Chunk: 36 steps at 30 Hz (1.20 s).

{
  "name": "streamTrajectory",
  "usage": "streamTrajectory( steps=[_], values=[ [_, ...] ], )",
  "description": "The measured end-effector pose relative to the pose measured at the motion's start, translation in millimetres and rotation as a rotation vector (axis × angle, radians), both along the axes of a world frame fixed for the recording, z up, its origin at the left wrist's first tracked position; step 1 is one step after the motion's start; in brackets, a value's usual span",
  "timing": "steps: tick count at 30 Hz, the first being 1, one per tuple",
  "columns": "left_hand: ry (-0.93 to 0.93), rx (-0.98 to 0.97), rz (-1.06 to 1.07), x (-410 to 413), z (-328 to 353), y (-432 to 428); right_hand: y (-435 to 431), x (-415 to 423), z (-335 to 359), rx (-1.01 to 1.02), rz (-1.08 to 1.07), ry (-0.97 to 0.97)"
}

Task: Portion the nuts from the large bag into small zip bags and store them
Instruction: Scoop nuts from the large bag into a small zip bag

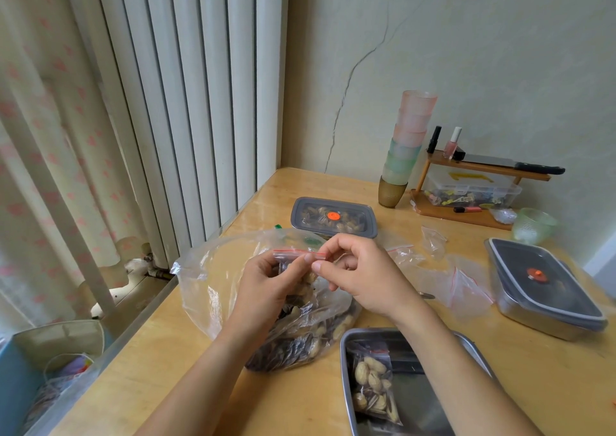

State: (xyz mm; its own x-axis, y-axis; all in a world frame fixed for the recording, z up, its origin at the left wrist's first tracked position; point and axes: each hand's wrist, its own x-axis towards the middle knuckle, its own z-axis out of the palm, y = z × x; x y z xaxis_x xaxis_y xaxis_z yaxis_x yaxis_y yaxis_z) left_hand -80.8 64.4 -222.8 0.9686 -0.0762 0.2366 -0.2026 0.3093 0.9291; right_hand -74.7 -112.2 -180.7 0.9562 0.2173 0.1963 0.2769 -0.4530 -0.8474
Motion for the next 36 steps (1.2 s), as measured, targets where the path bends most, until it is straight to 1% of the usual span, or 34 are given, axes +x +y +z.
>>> streamTrajectory(
  steps=[3, 7, 15, 19, 24, 30, 36],
  values=[
    [-0.016, 0.043, -0.001, 0.6, -0.7, 0.0, -0.3, 0.4, 0.1, -0.017, -0.035, -0.023],
    [-0.027, 0.065, 0.069, 3.0, -2.7, 2.2, -1.7, -0.6, 0.9, -0.048, -0.071, -0.027],
    [-0.065, 0.082, 0.110, 5.3, -3.1, 4.5, -2.4, -0.2, 0.0, -0.093, -0.078, -0.061],
    [-0.074, 0.099, 0.091, 5.5, -2.8, 5.4, -3.6, 1.2, -1.2, -0.099, -0.071, -0.056],
    [-0.075, 0.137, 0.003, 3.8, -0.9, 4.9, -6.3, 3.6, -2.5, -0.044, -0.038, -0.035],
    [-0.057, 0.082, -0.025, 4.9, -0.9, 5.9, -7.1, 4.5, -2.1, 0.063, 0.040, 0.019],
    [-0.035, 0.054, -0.072, 4.7, -0.8, 6.8, -6.5, 3.0, -0.1, 0.112, 0.089, 0.057]
  ],
)
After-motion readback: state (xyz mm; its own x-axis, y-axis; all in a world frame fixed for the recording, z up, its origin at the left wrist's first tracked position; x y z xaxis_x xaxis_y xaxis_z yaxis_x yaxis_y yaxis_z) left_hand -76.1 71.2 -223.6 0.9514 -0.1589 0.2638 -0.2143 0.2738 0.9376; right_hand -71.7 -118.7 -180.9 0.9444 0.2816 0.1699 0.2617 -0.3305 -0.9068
